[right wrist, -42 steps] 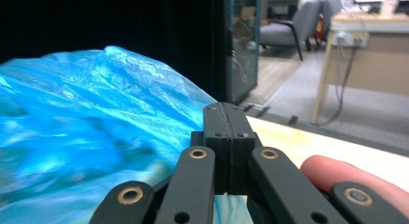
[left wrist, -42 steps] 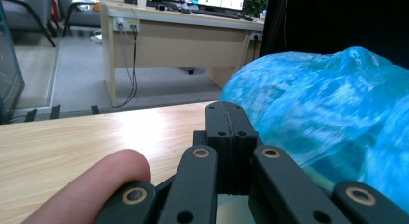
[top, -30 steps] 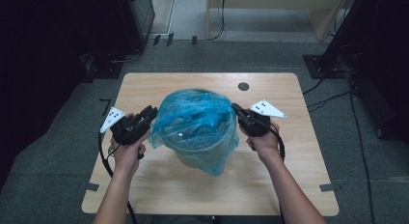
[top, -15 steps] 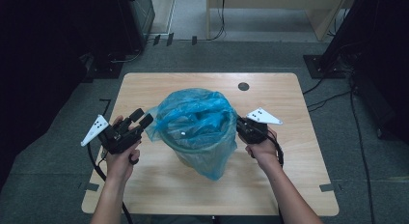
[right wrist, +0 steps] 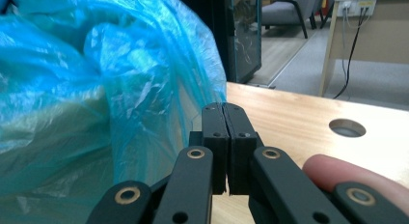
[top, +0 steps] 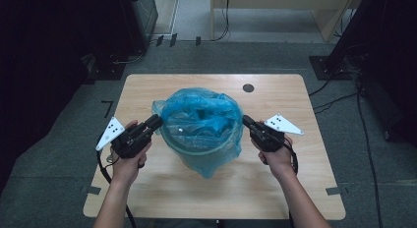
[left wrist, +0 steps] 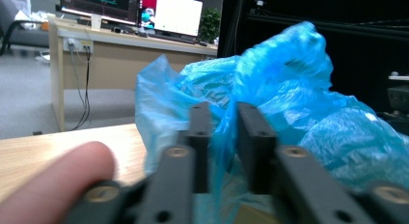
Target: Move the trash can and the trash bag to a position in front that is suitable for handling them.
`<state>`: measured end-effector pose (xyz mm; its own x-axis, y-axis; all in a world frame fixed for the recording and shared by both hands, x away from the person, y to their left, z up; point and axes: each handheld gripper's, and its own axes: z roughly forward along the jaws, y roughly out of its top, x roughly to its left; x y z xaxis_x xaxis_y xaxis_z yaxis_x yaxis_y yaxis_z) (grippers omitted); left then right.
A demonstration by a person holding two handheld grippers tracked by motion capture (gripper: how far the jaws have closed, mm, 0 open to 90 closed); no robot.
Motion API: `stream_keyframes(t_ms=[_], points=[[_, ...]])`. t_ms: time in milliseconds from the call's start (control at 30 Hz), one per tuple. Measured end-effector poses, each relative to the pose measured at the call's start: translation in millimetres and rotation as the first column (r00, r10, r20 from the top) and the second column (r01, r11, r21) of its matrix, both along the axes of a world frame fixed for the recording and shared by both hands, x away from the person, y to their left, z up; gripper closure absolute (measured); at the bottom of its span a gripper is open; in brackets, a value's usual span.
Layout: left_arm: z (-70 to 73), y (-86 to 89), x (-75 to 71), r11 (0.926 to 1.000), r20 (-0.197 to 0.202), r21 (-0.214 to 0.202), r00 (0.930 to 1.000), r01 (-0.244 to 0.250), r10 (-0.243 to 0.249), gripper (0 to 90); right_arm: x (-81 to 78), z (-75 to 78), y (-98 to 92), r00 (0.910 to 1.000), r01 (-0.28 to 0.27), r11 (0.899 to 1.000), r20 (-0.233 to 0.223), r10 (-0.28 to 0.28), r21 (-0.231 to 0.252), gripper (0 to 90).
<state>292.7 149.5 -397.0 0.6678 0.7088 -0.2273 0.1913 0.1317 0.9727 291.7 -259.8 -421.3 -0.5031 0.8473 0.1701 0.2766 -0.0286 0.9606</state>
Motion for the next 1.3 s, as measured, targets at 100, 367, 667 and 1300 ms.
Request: stream_keyframes(t_ms=[100,367,667,1300], points=[[3.5,0.3,6.4,0.9993,-0.021,0.010,0.9991,-0.036,0.036,88.7,-0.9,5.6,-2.4,0.9998,-0.011,1.000,0.016,0.011,0.016,84.8],[11.4,-2.1,15.4,0.9975,-0.025,0.012,0.9973,-0.069,0.069,89.3,-5.2,23.8,-7.1,0.9866,-0.066,0.997,0.152,0.058,0.046,64.2],[10.4,-3.8,19.3,0.9975,-0.038,0.004,0.9968,-0.070,0.070,89.0,6.7,34.9,17.5,0.9639,-0.120,0.992,0.236,0.124,-0.031,59.1],[10.1,-3.3,53.0,0.9912,-0.185,-0.063,0.9773,-0.117,0.103,88.9,74.5,47.6,37.3,0.9997,-0.022,0.997,0.011,0.023,-0.072,90.0]])
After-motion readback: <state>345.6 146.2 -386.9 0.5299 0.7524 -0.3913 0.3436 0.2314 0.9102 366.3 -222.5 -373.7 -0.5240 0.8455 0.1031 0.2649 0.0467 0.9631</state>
